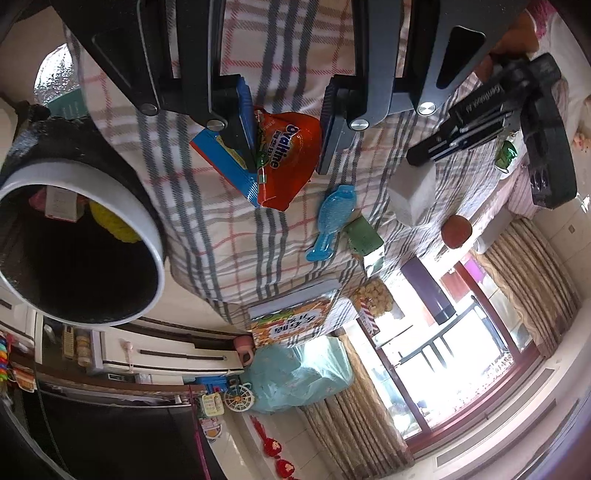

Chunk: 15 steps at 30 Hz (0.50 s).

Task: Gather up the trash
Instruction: 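Carry the foam block and Ovaltine bag over the bin and open both tools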

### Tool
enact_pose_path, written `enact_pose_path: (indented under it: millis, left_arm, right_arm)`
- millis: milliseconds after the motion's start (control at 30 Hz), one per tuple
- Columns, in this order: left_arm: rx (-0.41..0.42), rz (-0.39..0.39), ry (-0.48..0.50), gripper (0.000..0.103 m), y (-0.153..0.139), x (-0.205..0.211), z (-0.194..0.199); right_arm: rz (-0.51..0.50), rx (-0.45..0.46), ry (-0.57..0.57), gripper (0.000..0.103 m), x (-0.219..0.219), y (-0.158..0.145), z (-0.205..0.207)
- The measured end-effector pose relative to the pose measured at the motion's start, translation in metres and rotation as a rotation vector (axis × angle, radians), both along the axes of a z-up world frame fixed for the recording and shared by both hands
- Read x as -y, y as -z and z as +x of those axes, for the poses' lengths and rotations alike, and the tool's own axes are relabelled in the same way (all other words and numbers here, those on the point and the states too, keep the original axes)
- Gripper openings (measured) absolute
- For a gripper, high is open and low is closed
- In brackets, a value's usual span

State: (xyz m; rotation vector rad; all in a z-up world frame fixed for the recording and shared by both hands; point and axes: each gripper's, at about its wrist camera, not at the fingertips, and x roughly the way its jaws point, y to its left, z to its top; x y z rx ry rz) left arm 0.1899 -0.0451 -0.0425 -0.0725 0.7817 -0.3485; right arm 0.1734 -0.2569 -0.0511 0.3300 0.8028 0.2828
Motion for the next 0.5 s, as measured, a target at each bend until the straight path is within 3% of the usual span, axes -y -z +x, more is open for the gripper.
enact_pose_path:
  millis: [500]
  left_arm:
    - [0.023,0.015,0.14,0.017,-0.009,0.063,-0.009]
  right_arm:
    - [0.014,0.024,0.097,0.03,0.051,-0.009,-0.016]
